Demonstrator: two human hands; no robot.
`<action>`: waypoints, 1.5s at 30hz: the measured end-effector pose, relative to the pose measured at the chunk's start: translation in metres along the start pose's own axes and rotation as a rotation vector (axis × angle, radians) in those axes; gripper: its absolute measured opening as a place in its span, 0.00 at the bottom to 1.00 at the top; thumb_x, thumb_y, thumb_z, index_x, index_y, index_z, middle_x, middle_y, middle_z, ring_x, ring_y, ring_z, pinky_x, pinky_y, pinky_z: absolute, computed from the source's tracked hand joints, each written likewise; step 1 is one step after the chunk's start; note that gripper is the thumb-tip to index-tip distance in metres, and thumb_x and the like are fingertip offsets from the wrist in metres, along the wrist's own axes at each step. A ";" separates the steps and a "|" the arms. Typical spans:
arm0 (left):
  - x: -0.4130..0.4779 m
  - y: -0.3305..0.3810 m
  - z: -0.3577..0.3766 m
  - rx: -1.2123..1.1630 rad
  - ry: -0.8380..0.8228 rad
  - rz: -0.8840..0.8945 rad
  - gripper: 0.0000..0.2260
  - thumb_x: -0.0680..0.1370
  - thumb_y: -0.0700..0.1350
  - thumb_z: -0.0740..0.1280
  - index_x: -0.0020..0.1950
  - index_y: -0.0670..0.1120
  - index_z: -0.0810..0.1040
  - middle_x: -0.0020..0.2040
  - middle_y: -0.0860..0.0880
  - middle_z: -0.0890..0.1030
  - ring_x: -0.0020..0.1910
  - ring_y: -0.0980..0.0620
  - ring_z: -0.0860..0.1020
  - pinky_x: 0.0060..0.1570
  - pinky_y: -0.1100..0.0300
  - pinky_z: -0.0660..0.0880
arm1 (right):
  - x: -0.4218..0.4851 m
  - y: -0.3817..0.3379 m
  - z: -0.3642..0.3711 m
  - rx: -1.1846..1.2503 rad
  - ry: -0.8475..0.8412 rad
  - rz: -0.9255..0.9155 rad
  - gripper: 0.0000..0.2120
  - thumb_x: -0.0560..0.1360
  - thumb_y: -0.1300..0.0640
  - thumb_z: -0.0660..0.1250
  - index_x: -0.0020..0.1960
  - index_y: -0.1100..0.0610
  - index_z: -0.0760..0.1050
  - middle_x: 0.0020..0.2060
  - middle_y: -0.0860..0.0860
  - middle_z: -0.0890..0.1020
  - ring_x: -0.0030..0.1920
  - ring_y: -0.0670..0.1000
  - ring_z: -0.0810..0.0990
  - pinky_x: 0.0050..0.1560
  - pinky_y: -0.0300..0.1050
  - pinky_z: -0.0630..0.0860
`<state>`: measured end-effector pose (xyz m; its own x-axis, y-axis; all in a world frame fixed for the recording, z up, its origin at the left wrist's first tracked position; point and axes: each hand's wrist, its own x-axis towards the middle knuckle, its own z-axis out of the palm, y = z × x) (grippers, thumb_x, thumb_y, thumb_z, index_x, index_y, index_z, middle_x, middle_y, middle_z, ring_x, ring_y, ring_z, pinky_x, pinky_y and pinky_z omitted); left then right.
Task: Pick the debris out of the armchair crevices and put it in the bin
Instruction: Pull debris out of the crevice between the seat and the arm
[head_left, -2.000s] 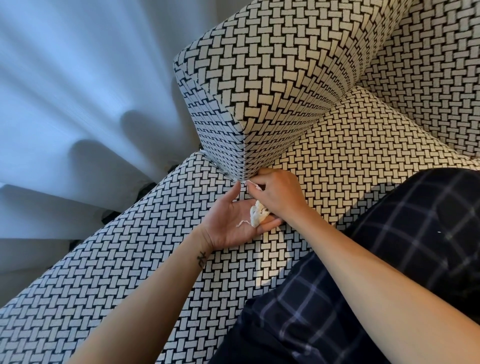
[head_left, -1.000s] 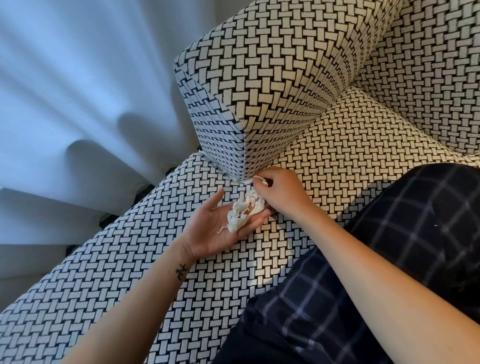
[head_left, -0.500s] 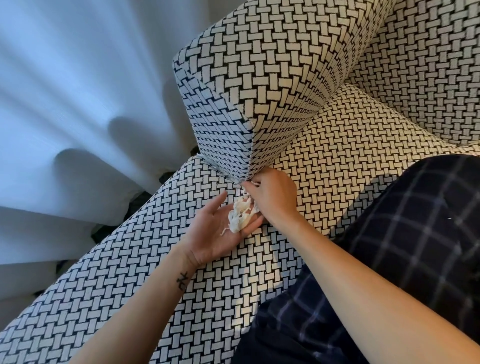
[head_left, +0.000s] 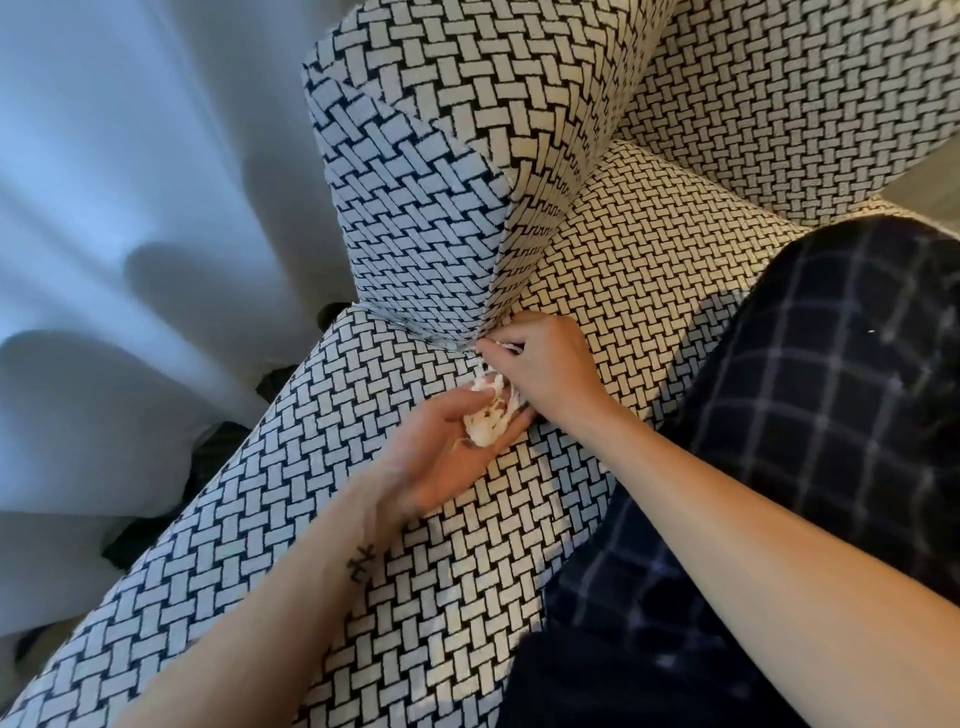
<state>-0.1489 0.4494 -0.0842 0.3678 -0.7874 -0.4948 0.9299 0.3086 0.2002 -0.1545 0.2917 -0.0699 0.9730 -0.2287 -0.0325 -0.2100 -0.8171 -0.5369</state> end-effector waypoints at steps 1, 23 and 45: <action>-0.002 0.000 0.002 0.020 -0.008 -0.005 0.21 0.79 0.32 0.62 0.73 0.34 0.70 0.71 0.34 0.74 0.71 0.40 0.74 0.71 0.47 0.72 | -0.001 -0.002 -0.001 0.002 -0.011 0.028 0.14 0.80 0.46 0.68 0.53 0.56 0.86 0.48 0.49 0.86 0.46 0.48 0.83 0.50 0.41 0.74; -0.017 0.016 0.003 -0.119 0.047 0.145 0.20 0.85 0.44 0.55 0.70 0.31 0.72 0.68 0.34 0.77 0.66 0.43 0.78 0.70 0.52 0.72 | -0.044 -0.036 0.008 0.291 -0.017 -0.027 0.13 0.79 0.51 0.71 0.63 0.47 0.82 0.56 0.38 0.79 0.63 0.41 0.71 0.65 0.36 0.67; -0.022 0.024 0.004 -0.260 0.080 0.179 0.27 0.85 0.60 0.54 0.68 0.39 0.76 0.60 0.39 0.83 0.56 0.43 0.85 0.61 0.50 0.77 | -0.049 -0.057 0.019 -0.118 -0.145 -0.295 0.24 0.87 0.52 0.45 0.82 0.53 0.55 0.81 0.46 0.57 0.79 0.36 0.42 0.81 0.46 0.38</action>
<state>-0.1346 0.4716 -0.0653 0.5152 -0.6671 -0.5381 0.8168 0.5723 0.0727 -0.1882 0.3601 -0.0536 0.9951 0.0976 -0.0144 0.0813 -0.8943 -0.4401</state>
